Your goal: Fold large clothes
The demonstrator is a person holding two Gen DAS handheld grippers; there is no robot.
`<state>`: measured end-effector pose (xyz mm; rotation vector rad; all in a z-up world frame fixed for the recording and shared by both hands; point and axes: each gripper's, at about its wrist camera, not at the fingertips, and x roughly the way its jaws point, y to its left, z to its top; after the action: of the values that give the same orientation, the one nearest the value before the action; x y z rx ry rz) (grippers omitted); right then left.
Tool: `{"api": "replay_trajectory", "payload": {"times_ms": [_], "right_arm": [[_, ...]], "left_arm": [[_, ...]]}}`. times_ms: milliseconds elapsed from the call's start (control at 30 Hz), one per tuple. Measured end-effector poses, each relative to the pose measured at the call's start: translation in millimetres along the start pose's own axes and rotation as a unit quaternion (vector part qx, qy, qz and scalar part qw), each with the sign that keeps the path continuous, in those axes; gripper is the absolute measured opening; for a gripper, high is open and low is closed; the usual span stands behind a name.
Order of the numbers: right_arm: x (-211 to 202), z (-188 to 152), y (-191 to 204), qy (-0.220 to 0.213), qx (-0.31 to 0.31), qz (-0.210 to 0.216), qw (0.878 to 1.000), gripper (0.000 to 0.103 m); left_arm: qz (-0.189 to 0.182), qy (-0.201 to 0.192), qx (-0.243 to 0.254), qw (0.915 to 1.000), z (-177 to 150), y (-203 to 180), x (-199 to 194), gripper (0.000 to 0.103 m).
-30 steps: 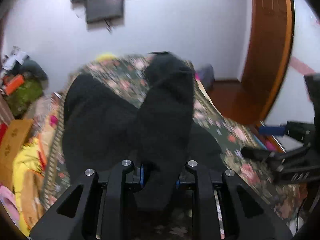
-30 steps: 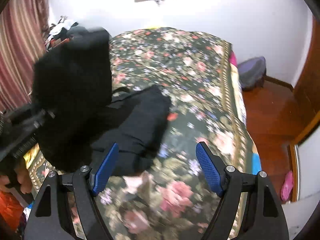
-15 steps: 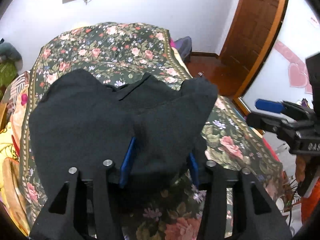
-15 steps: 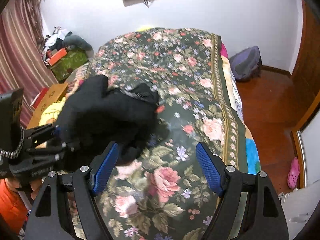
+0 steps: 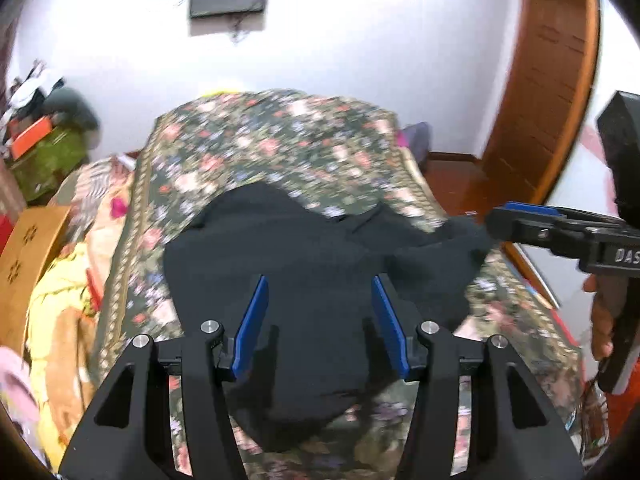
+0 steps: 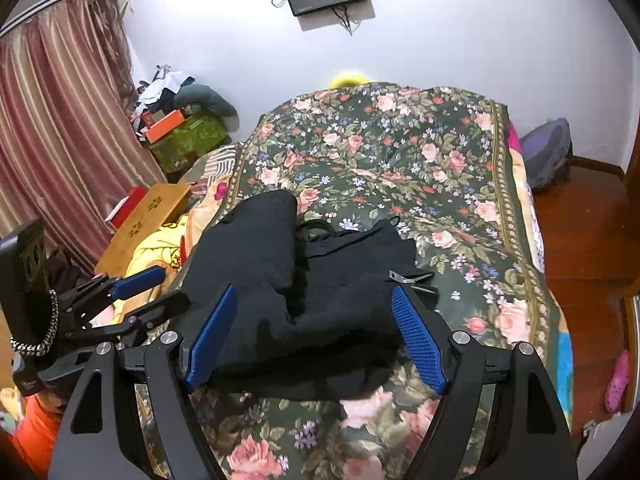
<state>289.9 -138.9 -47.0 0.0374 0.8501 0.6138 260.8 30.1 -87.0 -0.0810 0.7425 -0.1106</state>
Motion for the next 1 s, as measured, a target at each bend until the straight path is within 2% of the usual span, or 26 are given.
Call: {"api": "replay_trajectory", "payload": {"times_ms": [100,267,400,533,633,700,767,867,967,1000], "right_arm": [[12,-5,-12,0.023,0.023,-0.004,0.999,0.077],[28,-22,-38,0.07,0.055,0.01,0.996,0.077],[34,-36,-45,0.096,0.062,0.015,0.993,0.077],[28,-36,-51,0.099,0.072,0.034,0.992,0.077],[22,-31,-56,0.089,0.09,0.052,0.991,0.077],[22,-29,-59,0.086,0.095,0.06,0.99,0.077],[26,-28,-63,0.091,0.098,0.062,0.989,0.077],[41,-31,-72,0.113,0.109,0.057,0.986,0.077],[60,-34,-88,0.143,0.148,0.095,0.974,0.077],[65,-36,-93,0.15,0.162,0.109,0.969,0.077]], "left_arm": [[0.003,0.02,-0.024,0.9995,-7,17,12,0.053],[0.002,0.051,-0.029,0.9983,-26,24,34,0.053],[0.015,0.035,-0.012,0.9992,-35,16,36,0.055],[0.015,0.036,-0.002,0.9993,-35,17,32,0.058],[0.011,0.035,-0.028,0.9989,-34,33,28,0.065],[0.006,0.037,-0.075,0.9965,-37,55,27,0.066],[-0.011,0.046,-0.126,0.9909,-42,76,30,0.068],[-0.04,0.059,-0.199,0.9774,-52,101,37,0.073],[-0.072,0.074,-0.253,0.9619,-62,115,48,0.084],[-0.083,0.08,-0.276,0.9542,-66,120,53,0.088]]}}
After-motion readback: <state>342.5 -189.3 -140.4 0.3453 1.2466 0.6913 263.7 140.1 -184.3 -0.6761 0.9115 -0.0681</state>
